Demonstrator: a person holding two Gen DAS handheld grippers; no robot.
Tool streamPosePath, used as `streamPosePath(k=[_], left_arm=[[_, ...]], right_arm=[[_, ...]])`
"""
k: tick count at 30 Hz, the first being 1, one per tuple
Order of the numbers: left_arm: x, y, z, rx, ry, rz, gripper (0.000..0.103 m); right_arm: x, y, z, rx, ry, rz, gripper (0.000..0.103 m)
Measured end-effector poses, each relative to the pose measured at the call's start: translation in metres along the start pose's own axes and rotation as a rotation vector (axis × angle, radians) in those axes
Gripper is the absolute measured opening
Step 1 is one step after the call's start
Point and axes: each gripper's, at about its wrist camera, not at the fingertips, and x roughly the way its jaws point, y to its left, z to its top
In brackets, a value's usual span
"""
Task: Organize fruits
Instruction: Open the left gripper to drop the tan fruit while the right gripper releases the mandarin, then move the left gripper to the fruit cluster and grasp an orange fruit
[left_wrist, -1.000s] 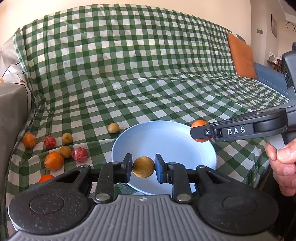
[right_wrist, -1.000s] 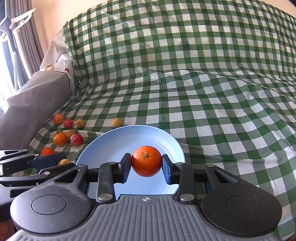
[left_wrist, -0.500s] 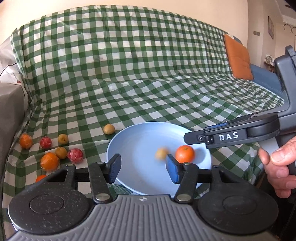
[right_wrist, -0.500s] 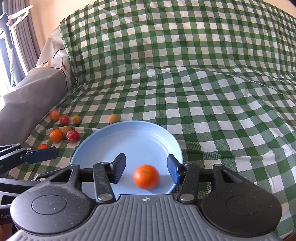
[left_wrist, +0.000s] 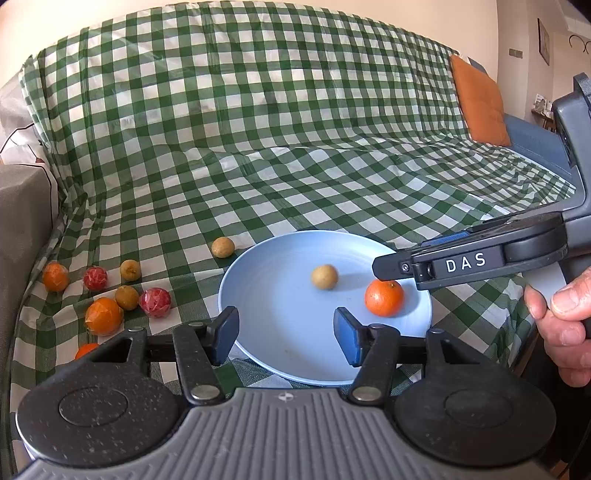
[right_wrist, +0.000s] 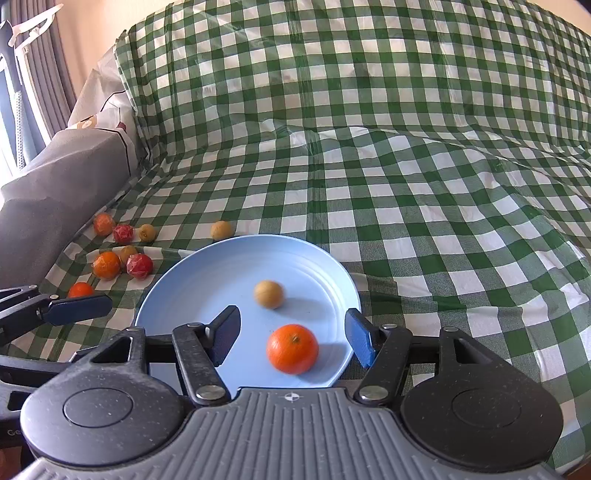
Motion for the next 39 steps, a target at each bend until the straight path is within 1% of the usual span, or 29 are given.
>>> streamPosePath(k=[3,5,22,28,32,34,35,39], left_arm=[[0.0,0.001,0.0,-0.003,0.002,0.008,0.07],[0.0,0.001,0.0,-0.002,-0.001,0.018,0.076],[0.001,0.003,0.0,-0.006,0.005,0.043,0.077],[0.002,0.01,0.001,-0.045,0.016,0.075,0.077],[0.005,0.019,0.002,-0.087,0.033,0.125,0.079],[0.008,0.026,0.003,-0.113,0.044,0.167,0.08],[0.009,0.03,0.003,-0.125,0.048,0.194,0.082],[0.014,0.048,0.003,-0.197,0.069,0.343,0.085]], right_arm=[[0.0,0.0,0.0,-0.002,-0.001,0.0,0.066],[0.001,0.0,0.0,-0.005,0.0,0.0,0.066],[0.002,0.002,-0.001,-0.011,-0.001,-0.003,0.066],[0.002,0.002,-0.001,-0.011,-0.003,-0.003,0.066],[0.002,0.002,0.001,-0.011,-0.005,0.0,0.066],[0.003,0.002,0.001,-0.01,-0.005,0.001,0.066],[0.003,0.002,0.002,-0.01,-0.004,0.002,0.066],[0.005,0.005,0.002,-0.01,0.0,0.006,0.066]])
